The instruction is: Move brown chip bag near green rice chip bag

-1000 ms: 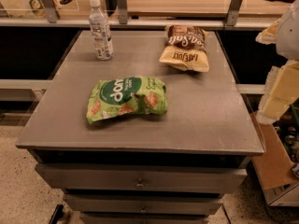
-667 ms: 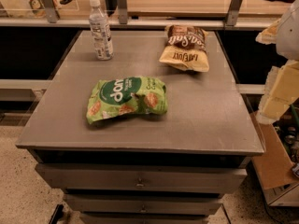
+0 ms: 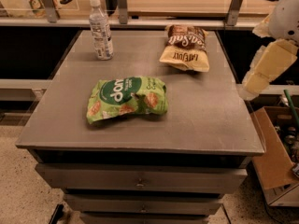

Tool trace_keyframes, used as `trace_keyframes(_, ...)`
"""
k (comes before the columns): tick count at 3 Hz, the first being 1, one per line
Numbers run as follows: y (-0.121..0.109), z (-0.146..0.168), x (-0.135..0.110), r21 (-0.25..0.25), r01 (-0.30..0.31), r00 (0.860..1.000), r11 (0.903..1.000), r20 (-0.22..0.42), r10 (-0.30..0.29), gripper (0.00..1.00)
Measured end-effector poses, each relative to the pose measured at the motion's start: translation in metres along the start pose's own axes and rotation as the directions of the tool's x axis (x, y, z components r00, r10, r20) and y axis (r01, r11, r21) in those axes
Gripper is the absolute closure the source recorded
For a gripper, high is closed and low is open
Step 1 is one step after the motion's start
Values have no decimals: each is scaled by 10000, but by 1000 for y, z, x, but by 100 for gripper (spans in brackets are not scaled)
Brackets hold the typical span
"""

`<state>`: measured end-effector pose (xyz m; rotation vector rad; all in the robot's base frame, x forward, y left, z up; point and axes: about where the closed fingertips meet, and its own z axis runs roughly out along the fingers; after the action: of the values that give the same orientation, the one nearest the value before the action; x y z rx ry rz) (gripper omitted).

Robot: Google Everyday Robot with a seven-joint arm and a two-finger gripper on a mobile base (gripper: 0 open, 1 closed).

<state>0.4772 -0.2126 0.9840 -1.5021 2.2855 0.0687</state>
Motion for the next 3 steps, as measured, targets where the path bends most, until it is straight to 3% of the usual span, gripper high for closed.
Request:
trace_keyframes(1,-18,6,-16,-330,-1776,9823,9836,547,1792,0)
trace_keyframes(2,-28,7,-29,-350,-3585,9247,9329,1236,3600,0)
trace_keyframes(3,-42,19,-38,6,-5166,8423,8562,1799,5081,0)
